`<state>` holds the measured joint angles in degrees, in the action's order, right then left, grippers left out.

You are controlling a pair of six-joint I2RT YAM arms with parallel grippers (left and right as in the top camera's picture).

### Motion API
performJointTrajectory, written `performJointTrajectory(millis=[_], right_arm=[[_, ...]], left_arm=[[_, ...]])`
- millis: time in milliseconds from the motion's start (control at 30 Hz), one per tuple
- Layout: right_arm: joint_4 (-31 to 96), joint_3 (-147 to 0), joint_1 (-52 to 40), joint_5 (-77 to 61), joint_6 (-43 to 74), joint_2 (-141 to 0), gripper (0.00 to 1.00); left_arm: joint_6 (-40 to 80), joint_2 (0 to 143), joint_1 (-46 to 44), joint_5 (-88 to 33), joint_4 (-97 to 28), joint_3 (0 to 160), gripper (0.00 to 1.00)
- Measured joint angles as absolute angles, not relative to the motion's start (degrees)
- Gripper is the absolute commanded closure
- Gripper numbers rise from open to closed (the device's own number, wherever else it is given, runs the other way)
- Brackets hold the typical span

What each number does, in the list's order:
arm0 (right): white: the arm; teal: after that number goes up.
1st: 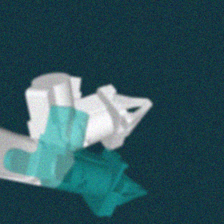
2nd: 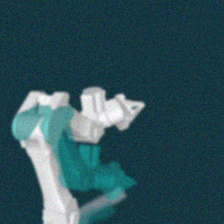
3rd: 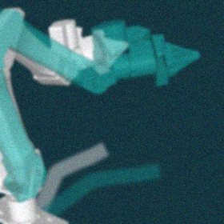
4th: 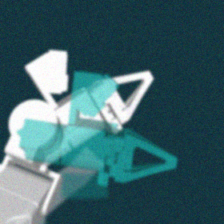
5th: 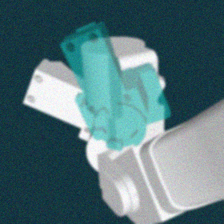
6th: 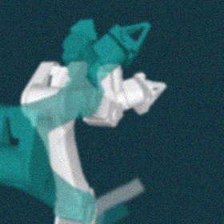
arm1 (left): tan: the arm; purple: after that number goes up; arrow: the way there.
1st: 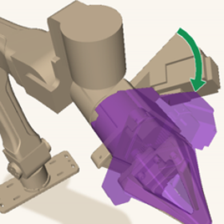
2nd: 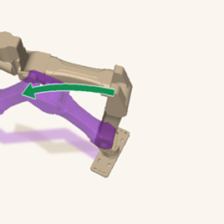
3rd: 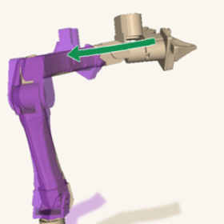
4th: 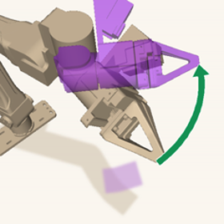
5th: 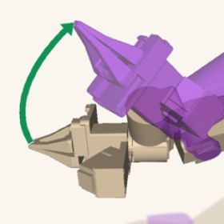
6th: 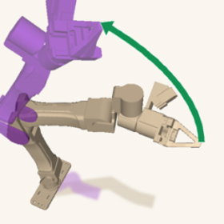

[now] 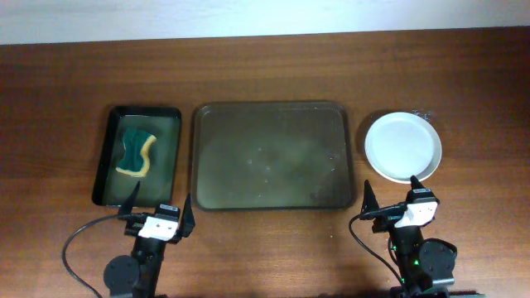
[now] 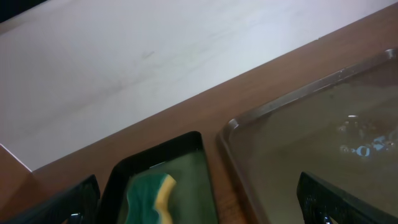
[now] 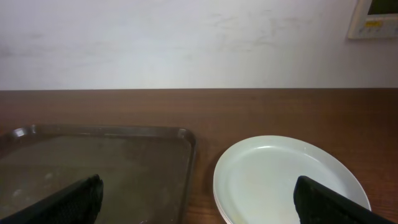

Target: Clean dirty plates on tray and stack at the side

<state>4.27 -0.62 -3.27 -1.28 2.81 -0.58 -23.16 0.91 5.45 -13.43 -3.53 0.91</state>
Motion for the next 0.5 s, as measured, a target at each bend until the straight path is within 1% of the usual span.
performJointTrajectory(millis=[500], right_arm=[[4.3,-0.6,-3.3,-1.3,2.8,-0.6,0.01]], left_arm=[[-23.6,0.9,5.5,-13.3,-3.5,0.9,0.01]])
